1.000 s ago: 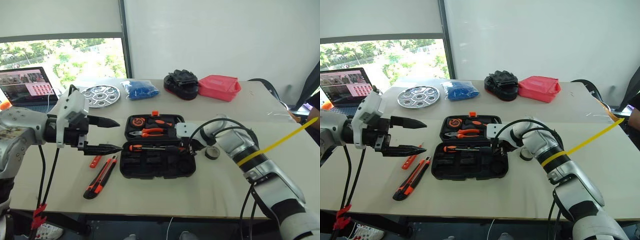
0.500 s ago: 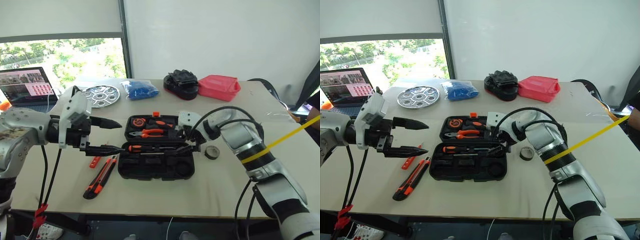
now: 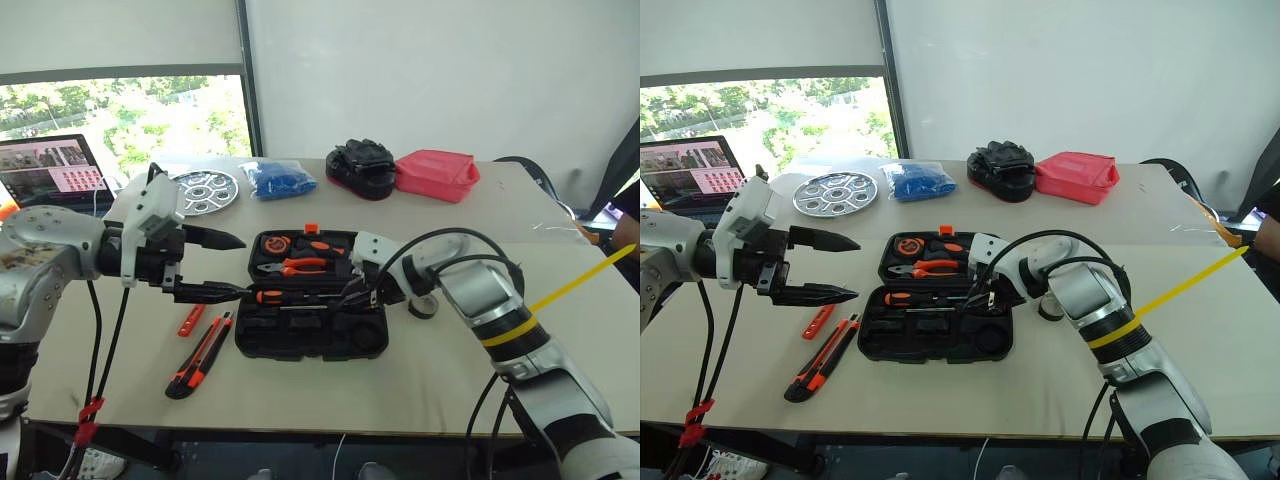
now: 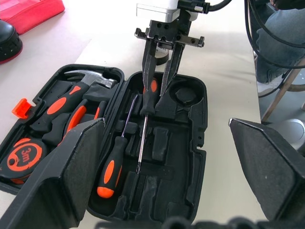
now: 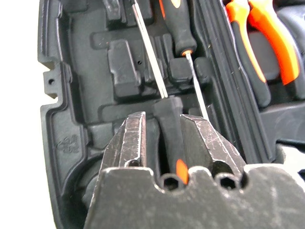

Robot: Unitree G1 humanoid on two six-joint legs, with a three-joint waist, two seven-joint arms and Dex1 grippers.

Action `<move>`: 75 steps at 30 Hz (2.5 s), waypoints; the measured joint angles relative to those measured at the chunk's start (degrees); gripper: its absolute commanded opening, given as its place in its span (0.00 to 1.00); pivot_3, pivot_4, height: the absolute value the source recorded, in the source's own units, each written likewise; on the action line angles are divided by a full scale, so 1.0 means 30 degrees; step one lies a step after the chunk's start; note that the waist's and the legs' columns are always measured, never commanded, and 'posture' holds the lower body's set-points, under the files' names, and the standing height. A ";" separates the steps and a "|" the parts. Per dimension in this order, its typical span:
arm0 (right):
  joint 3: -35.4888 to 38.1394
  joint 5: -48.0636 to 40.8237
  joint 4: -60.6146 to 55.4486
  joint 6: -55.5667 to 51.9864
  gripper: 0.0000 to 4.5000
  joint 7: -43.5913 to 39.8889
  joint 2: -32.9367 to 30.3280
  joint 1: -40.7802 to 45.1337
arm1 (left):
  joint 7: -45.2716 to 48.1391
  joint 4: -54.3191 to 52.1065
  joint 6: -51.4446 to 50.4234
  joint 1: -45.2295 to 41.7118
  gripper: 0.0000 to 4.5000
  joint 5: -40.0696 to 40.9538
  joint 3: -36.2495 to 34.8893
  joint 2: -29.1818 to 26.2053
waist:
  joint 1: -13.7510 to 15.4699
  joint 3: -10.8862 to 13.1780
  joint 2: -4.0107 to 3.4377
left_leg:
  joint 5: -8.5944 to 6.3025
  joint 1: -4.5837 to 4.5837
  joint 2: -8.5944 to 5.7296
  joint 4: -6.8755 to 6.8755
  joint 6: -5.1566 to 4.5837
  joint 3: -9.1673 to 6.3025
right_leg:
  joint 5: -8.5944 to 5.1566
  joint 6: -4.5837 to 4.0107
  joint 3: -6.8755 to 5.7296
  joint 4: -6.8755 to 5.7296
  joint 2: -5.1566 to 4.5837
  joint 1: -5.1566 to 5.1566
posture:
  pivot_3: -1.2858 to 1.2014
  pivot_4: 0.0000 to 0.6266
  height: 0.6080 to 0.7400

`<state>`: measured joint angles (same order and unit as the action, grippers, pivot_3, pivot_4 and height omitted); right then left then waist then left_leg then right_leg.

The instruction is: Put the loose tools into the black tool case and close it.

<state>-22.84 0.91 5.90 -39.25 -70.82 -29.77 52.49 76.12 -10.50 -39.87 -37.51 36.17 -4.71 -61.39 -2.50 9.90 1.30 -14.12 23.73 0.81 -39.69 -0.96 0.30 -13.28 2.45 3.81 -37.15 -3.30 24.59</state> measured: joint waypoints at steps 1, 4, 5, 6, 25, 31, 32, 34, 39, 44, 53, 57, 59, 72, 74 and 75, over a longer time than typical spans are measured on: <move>-0.0130 0.0002 0.0049 0.0031 0.06 0.0073 0.0051 -0.0028 | 0.0025 0.0001 0.0000 0.0000 1.00 -0.0011 0.0023 0.0000 | 0.0010 0.0000 0.0000 | 0.0000 0.0001 -0.0001 -0.0001 0.0000 0.0001 | 0.0000 0.0000 0.0000 0.0001 -0.0002 0.0000 | 0.52 0.24 1.00; -0.0375 -0.0027 0.0174 0.0047 0.01 0.0170 0.0122 -0.0175 | 0.0158 0.0026 0.0003 -0.0018 1.00 -0.0069 0.0024 0.0000 | 0.0016 0.0000 0.0001 | 0.0000 0.0002 -0.0001 -0.0003 0.0000 0.0003 | 0.0000 0.0000 0.0000 0.0002 -0.0003 0.0000 | 0.52 0.24 1.00; -0.0405 -0.0042 0.0190 0.0047 0.01 0.0168 0.0145 -0.0234 | 0.0177 0.0046 0.0007 -0.0032 1.00 -0.0090 0.0024 -0.0001 | 0.0027 0.0000 0.0001 | 0.0000 0.0002 -0.0001 -0.0003 0.0000 0.0004 | 0.0000 0.0001 0.0000 0.0002 -0.0003 0.0000 | 0.52 0.24 1.00; -0.0449 -0.0060 0.0242 0.0047 0.01 0.0164 0.0205 -0.0318 | 0.0219 0.0070 0.0013 -0.0049 1.00 -0.0103 0.0024 0.0000 | 0.0035 0.0000 0.0001 | 0.0000 0.0002 -0.0002 -0.0004 0.0000 0.0003 | 0.0000 0.0001 -0.0001 0.0002 -0.0003 -0.0001 | 0.52 0.24 1.00; -0.0788 -0.0426 0.1255 -0.0054 0.01 0.1053 0.1241 -0.0308 | 0.0337 0.0611 0.0441 -0.0269 1.00 -0.0742 0.0163 0.0062 | 0.0022 0.0000 0.0002 | 0.0000 0.0002 0.0000 -0.0003 0.0000 -0.0006 | 0.0000 0.0000 -0.0002 0.0001 -0.0002 0.0000 | 0.52 0.24 1.00; -0.0756 -0.0739 0.1191 -0.0465 0.01 0.1201 0.1194 0.0144 | 0.0351 0.0816 0.0714 -0.0372 1.00 -0.0827 0.0365 0.0179 | 0.0032 0.0000 0.0002 | 0.0000 0.0003 -0.0001 -0.0003 0.0000 -0.0007 | 0.0000 0.0001 -0.0002 0.0001 -0.0003 0.0000 | 0.52 0.24 1.00; -0.0757 -0.0739 0.1192 -0.0465 0.01 0.1230 0.1193 0.0148 | 0.0347 0.0832 0.0715 -0.0419 1.00 -0.0828 0.0381 0.0219 | 0.0032 0.0001 0.0003 | 0.0000 0.0002 -0.0001 -0.0002 0.0000 -0.0005 | 0.0000 0.0000 -0.0002 0.0002 -0.0003 0.0000 | 0.52 0.24 1.00; -0.0759 -0.0741 0.1193 -0.0465 0.01 0.1309 0.1191 0.0147 | 0.0346 0.0853 0.0715 -0.0602 1.00 -0.0828 0.0408 0.0298 | 0.0027 0.0001 0.0003 | 0.0000 0.0003 -0.0001 -0.0003 0.0000 -0.0005 | 0.0000 0.0001 -0.0002 0.0001 -0.0003 0.0000 | 0.52 0.24 1.00; -0.0769 -0.0770 0.0988 -0.0561 0.01 0.1264 0.0963 0.0125 | 0.0378 0.0856 0.0716 -0.0805 1.00 -0.0826 0.0413 0.0318 | 0.0022 0.0001 0.0003 | 0.0000 0.0003 -0.0001 -0.0002 0.0000 -0.0006 | 0.0000 0.0000 -0.0002 0.0001 -0.0003 0.0001 | 0.52 0.24 1.00; -0.0766 -0.0778 0.0658 -0.0746 0.01 0.1129 0.0408 0.0059 | 0.0470 0.1064 0.0716 -0.0864 1.00 -0.0843 0.0444 0.0338 | 0.0024 0.0001 0.0004 | 0.0000 0.0003 0.0000 -0.0004 -0.0001 -0.0004 | 0.0000 0.0000 -0.0002 0.0001 -0.0002 0.0001 | 0.52 0.24 1.00; -0.0799 -0.0731 0.2014 -0.0354 0.01 0.1928 0.1223 -0.0202 | 0.0580 0.1275 0.0712 -0.1562 1.00 -0.0859 0.0579 0.0362 | 0.0015 0.0001 0.0005 | 0.0000 0.0003 0.0000 -0.0002 0.0000 -0.0002 | 0.0000 0.0000 -0.0003 0.0001 0.0000 0.0001 | 0.52 0.24 1.00; -0.0797 -0.0733 0.2439 -0.0050 0.01 0.2048 0.1475 -0.0200 | 0.0598 0.1366 0.0712 -0.1569 1.00 -0.0897 0.0712 0.0368 | -0.0005 0.0002 0.0005 | 0.0000 0.0002 0.0001 -0.0003 0.0000 -0.0004 | 0.0000 0.0000 -0.0003 -0.0004 0.0002 0.0001 | 0.52 0.24 1.00; -0.0797 -0.0735 0.2453 -0.0028 0.01 0.2050 0.1477 -0.0200 | 0.0598 0.1365 0.0710 -0.1570 1.00 -0.0896 0.0790 0.0379 | -0.0004 0.0001 0.0005 | 0.0000 0.0002 0.0002 -0.0005 0.0000 -0.0004 | 0.0000 0.0000 -0.0003 -0.0005 0.0003 0.0001 | 0.52 0.24 1.00; -0.0179 -0.1279 0.2372 -0.0796 0.01 0.1761 0.0797 0.1081 | 0.0696 0.1414 0.0713 -0.1647 1.00 -0.0974 0.0912 0.0575 | 0.0059 0.0001 0.0008 | 0.0000 0.0014 -0.0006 -0.0004 0.0000 0.0006 | 0.0000 0.0000 -0.0006 0.0003 -0.0006 0.0007 | 0.52 0.24 1.00; -0.0410 -0.1112 0.2803 -0.0607 0.01 0.1908 0.0846 0.0929 | 0.0698 0.1412 0.0713 -0.1657 1.00 -0.0976 0.0980 0.0679 | 0.0033 0.0002 0.0008 | 0.0000 0.0015 -0.0003 -0.0002 0.0000 0.0013 | 0.0000 0.0000 -0.0006 0.0001 -0.0003 0.0009 | 0.52 0.24 1.00; -0.0458 -0.1077 0.2942 -0.0490 0.01 0.1959 0.0874 0.0867 | 0.0701 0.1412 0.0713 -0.1660 1.00 -0.0979 0.1024 0.0689 | 0.0026 0.0002 0.0009 | 0.0000 0.0015 -0.0002 -0.0002 0.0000 0.0012 | 0.0000 0.0000 -0.0006 0.0000 -0.0002 0.0011 | 0.52 0.24 1.00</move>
<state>-24.22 -2.32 14.73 -40.72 -64.95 -27.14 55.09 78.22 -6.26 -37.73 -42.49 33.23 -1.64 -59.32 -2.42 9.90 1.33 -14.12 23.77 0.80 -39.69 -0.96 0.34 -13.28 2.45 3.79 -37.15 -3.31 24.63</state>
